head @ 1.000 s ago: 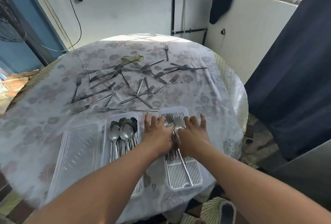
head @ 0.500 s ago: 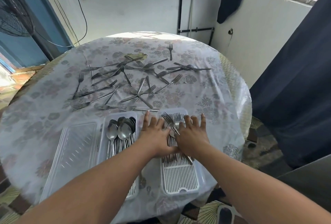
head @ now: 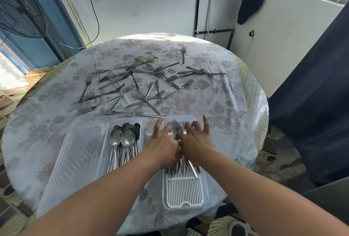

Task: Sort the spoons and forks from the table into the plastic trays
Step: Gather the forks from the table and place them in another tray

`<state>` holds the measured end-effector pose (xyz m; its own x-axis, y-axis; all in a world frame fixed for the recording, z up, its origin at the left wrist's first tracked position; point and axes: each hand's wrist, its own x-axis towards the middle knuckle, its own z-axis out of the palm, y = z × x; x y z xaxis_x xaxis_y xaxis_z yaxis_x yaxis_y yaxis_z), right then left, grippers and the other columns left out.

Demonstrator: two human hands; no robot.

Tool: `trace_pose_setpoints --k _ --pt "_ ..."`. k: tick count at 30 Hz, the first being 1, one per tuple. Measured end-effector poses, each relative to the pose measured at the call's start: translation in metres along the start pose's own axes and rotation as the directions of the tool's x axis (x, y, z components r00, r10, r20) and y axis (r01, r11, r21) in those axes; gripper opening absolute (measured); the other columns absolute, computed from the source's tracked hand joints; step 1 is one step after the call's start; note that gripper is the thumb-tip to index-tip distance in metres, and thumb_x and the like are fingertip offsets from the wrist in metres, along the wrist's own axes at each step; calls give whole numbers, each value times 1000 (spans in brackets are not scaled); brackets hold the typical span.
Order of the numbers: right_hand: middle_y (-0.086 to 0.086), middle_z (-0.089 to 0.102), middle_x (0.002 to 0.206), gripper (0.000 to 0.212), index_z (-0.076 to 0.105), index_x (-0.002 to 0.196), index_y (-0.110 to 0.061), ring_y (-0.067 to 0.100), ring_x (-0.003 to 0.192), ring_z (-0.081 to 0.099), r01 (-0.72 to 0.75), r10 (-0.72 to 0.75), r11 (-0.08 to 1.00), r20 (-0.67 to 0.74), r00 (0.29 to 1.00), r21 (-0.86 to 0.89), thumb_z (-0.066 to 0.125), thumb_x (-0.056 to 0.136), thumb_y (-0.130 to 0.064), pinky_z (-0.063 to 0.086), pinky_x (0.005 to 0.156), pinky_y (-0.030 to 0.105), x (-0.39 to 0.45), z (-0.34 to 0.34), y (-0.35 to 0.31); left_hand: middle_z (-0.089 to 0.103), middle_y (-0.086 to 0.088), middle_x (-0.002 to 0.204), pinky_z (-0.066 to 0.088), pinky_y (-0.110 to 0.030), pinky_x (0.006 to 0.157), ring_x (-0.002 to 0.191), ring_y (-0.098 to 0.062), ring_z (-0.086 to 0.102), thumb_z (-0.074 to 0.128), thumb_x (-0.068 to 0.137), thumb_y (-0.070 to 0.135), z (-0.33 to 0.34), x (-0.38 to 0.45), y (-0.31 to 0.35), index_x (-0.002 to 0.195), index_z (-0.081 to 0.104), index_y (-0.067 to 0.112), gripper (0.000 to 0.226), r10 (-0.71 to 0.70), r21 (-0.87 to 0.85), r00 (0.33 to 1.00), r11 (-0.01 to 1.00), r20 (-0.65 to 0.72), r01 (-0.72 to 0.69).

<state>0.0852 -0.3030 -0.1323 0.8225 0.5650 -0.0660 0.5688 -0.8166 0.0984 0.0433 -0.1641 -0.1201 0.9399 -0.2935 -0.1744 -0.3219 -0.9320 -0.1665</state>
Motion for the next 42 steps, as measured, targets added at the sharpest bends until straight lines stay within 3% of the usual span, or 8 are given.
trace_pose_setpoints --k 4,9,13,17,24,28,35,42 --pt "10 41 147 38 65 128 -24 35 146 24 -19 19 1000 9 1000 -18 53 97 -42 -17 118 67 3 -6 -1 66 11 125 -26 -64 113 145 -29 32 28 93 69 0 -1 1 138 59 29 67 -55 42 998 998 17 54" --pt "2 51 142 42 63 128 -25 29 145 32 0 0 1000 -6 1000 8 58 94 -49 -15 117 69 -3 -4 0 60 6 135 -36 -61 107 148 -30 26 41 89 76 -5 -3 3 142 53 26 75 -118 42 992 992 33 117" --pt "1 59 134 36 64 126 -19 26 143 37 -24 24 1000 -7 1000 4 52 98 -39 -17 115 70 -7 3 9 47 -7 142 -18 -62 118 144 -35 25 54 95 53 -1 -5 8 138 56 24 52 -220 -4 976 976 4 220" --pt "4 59 133 39 61 128 -18 29 144 34 -35 35 999 29 999 -10 52 98 -40 -14 115 71 -3 1 5 43 -9 136 -10 -61 118 135 -38 25 57 94 34 2 0 8 119 67 29 27 -372 -88 928 925 -14 369" --pt "1 54 144 39 62 132 -23 29 147 30 -39 38 999 41 998 22 46 101 -41 -15 114 72 0 4 2 38 -3 141 -8 -61 120 137 -35 24 62 94 50 5 20 7 102 76 35 23 -498 -276 867 834 -3 478" --pt "3 54 142 46 57 137 -19 29 147 29 -38 38 999 43 998 17 44 101 -45 -15 115 72 0 7 3 33 -5 151 -12 -62 120 141 -37 20 64 94 43 6 23 6 104 75 33 19 -466 -185 884 867 21 462" --pt "6 48 150 50 56 142 -22 30 149 26 -32 31 999 35 999 19 45 101 -47 -20 113 71 4 8 4 34 -5 144 -12 -62 119 135 -36 23 63 92 52 7 18 -4 112 65 35 27 -346 -142 935 932 -81 332" --pt "6 52 145 44 57 139 -28 30 147 31 -24 24 999 10 1000 48 45 99 -42 -21 113 70 8 6 7 15 -6 160 -20 -67 113 146 -43 2 47 94 58 6 22 -8 144 43 45 52 -217 -83 973 971 84 224"
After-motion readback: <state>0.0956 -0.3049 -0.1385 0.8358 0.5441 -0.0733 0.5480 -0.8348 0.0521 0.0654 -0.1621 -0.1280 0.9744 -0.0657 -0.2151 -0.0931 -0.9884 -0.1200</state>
